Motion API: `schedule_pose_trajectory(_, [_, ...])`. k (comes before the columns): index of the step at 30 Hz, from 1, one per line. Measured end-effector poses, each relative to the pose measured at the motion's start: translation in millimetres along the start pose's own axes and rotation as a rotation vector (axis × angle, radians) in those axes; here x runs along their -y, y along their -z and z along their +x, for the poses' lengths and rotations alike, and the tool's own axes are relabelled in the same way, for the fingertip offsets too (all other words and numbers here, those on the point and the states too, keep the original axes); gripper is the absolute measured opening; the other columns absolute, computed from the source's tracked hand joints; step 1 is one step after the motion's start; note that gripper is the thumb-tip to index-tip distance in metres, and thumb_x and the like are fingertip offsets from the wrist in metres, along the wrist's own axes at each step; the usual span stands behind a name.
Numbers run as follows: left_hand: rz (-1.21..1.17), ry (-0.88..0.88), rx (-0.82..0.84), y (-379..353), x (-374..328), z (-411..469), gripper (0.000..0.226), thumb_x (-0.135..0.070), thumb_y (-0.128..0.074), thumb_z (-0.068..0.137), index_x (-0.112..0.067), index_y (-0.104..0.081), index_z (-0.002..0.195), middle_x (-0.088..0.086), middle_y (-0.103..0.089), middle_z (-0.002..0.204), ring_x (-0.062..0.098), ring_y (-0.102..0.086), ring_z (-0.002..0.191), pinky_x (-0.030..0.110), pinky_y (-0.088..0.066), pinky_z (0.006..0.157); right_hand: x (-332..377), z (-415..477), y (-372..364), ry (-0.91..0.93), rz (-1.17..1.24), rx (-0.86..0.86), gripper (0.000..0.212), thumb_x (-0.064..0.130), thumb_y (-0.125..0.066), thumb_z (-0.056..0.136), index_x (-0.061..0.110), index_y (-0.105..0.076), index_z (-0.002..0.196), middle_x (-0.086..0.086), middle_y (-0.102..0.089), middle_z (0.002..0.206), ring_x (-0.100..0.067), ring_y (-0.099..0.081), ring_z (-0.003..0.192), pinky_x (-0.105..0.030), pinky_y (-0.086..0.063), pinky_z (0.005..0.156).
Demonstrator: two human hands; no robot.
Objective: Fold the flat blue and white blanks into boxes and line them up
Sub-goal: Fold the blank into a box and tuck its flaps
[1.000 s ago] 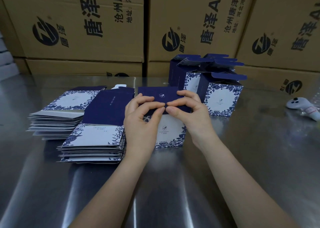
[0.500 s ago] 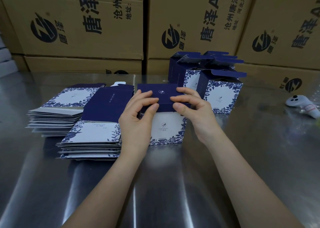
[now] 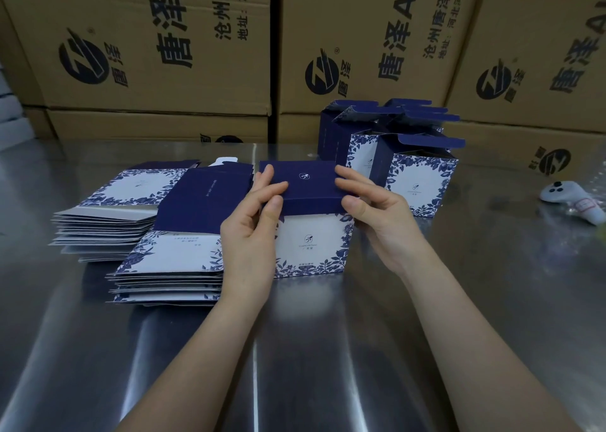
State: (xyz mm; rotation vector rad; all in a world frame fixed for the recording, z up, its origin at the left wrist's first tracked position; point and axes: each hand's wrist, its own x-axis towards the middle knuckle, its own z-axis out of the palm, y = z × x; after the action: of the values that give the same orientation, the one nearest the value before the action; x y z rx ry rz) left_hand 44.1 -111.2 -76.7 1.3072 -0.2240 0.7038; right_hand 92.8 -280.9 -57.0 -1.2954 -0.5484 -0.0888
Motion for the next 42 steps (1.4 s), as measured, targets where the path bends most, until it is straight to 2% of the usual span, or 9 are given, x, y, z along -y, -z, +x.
schedule_pose_trajectory(3, [0.009,-0.008,0.002,1,2,1,0.034,-0.008,-0.054,0.100,-0.035,-0.073,0.098,-0.030,-0.060,0.127,0.001,-0.042,0.138,0.033,-0.037,0.116,1,0,1,-0.005,0.018,-0.014,0.015,0.016,-0.070,0.074,0.018,-0.078,0.086,0.004,-0.060,0.133,-0.017,-0.059,0.120,-0.026,-0.051,0.087])
schedule_pose_trajectory(8, [-0.005,-0.001,-0.019,-2,2,1,0.034,-0.005,-0.054,0.099,-0.033,-0.073,0.098,-0.021,-0.059,0.132,-0.002,-0.042,0.137,0.020,-0.036,0.113,1,-1,-4,0.013,0.008,-0.047,0.012,0.013,-0.069,0.074,0.017,-0.078,0.082,0.000,-0.062,0.130,-0.022,-0.059,0.119,-0.031,-0.051,0.090])
schedule_pose_trajectory(15, [0.057,0.003,0.007,-3,2,-5,0.037,-0.011,-0.046,0.104,-0.039,-0.055,0.126,-0.020,-0.038,0.151,-0.014,-0.035,0.135,0.009,-0.037,0.104,2,-1,0,-0.008,-0.032,-0.035,0.018,0.016,-0.070,0.074,0.020,-0.078,0.090,0.008,-0.062,0.131,-0.014,-0.058,0.121,-0.023,-0.051,0.087])
schedule_pose_trajectory(25, [0.001,0.044,-0.109,-5,1,-5,0.037,-0.011,-0.053,0.101,-0.045,-0.060,0.114,-0.011,-0.054,0.144,-0.012,-0.046,0.128,0.003,-0.041,0.089,3,-1,-1,0.003,-0.062,-0.069,0.013,0.010,-0.068,0.079,0.017,-0.077,0.084,0.003,-0.064,0.128,-0.020,-0.059,0.121,-0.033,-0.050,0.093])
schedule_pose_trajectory(30, [0.039,0.059,-0.078,-4,1,-3,0.036,-0.013,-0.051,0.102,-0.046,-0.058,0.117,-0.010,-0.049,0.149,-0.010,-0.042,0.133,0.007,-0.041,0.096,14,-2,-8,0.152,-0.489,-0.164,0.020,0.002,-0.068,0.085,0.020,-0.074,0.091,0.003,-0.061,0.127,-0.013,-0.053,0.123,-0.043,-0.042,0.106])
schedule_pose_trajectory(33, [0.119,0.066,-0.039,-5,3,-3,0.042,-0.014,-0.049,0.103,-0.050,-0.052,0.124,-0.013,-0.042,0.153,-0.006,-0.037,0.139,0.028,-0.036,0.116,15,-5,-22,0.472,-1.003,-0.213,0.018,0.015,-0.071,0.083,0.024,-0.075,0.098,0.008,-0.065,0.116,-0.015,-0.053,0.111,-0.043,-0.039,0.095])
schedule_pose_trajectory(37, [0.185,0.092,0.060,-5,8,-4,0.058,-0.008,-0.045,0.104,-0.053,-0.037,0.140,-0.009,-0.045,0.153,0.012,-0.041,0.141,0.043,-0.035,0.117,6,-9,-45,0.653,-1.241,-0.177,0.027,0.015,-0.069,0.083,0.022,-0.073,0.108,0.007,-0.068,0.106,-0.021,-0.056,0.098,-0.037,-0.032,0.080])
schedule_pose_trajectory(39, [0.230,0.105,0.069,-4,11,-4,0.063,-0.008,-0.044,0.104,-0.057,-0.032,0.141,-0.017,-0.049,0.147,0.006,-0.047,0.135,0.035,-0.039,0.113,1,-8,-47,0.636,-1.335,-0.170,0.031,0.015,-0.066,0.084,0.021,-0.071,0.114,0.005,-0.067,0.108,-0.024,-0.056,0.101,-0.036,-0.033,0.080])
schedule_pose_trajectory(42, [0.282,0.146,0.060,-4,16,-4,0.059,-0.008,-0.042,0.104,-0.042,-0.029,0.151,-0.033,-0.038,0.141,-0.025,-0.040,0.120,0.013,-0.033,0.104,-2,-6,-46,0.569,-1.409,-0.207,0.031,0.017,-0.064,0.085,0.021,-0.070,0.116,0.002,-0.065,0.113,-0.026,-0.056,0.106,-0.038,-0.034,0.082])
